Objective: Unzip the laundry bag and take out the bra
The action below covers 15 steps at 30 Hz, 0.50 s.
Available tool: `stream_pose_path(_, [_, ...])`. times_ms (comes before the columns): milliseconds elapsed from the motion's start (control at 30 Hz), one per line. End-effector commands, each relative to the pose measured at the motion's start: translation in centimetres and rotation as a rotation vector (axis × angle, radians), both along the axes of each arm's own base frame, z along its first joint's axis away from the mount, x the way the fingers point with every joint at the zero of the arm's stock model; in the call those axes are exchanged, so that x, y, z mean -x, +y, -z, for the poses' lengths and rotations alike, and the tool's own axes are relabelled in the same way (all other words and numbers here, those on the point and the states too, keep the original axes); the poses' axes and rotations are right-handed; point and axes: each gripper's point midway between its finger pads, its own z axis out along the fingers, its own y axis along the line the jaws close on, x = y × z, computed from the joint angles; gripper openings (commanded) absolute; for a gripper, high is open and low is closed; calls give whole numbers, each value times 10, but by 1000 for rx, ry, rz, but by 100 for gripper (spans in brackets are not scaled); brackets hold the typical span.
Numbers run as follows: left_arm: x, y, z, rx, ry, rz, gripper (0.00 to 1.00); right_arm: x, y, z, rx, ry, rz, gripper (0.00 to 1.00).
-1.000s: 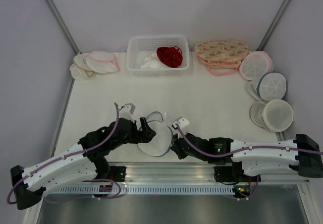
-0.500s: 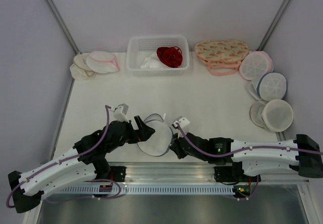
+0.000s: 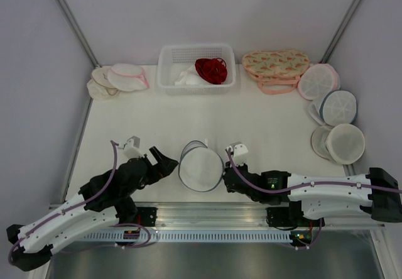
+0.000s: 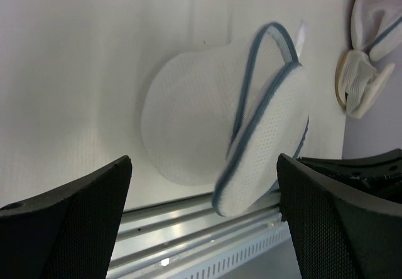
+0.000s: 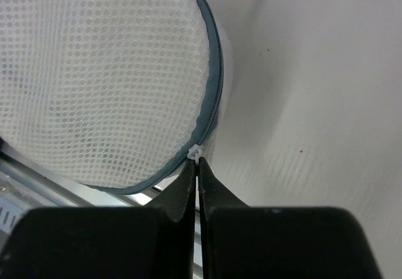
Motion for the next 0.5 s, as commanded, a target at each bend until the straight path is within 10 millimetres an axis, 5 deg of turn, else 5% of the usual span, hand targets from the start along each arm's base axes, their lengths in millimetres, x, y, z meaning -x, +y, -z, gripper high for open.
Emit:
stream_pose_path(0, [22, -41, 9, 146, 128, 141, 100, 7, 27, -14, -122, 25, -61, 0])
stream_pose_path(233, [40, -70, -12, 317, 158, 259, 100, 33, 56, -21, -255, 108, -229, 0])
stream_pose_path(467, [56, -83, 13, 291, 249, 313, 100, 42, 73, -29, -345, 157, -304, 0])
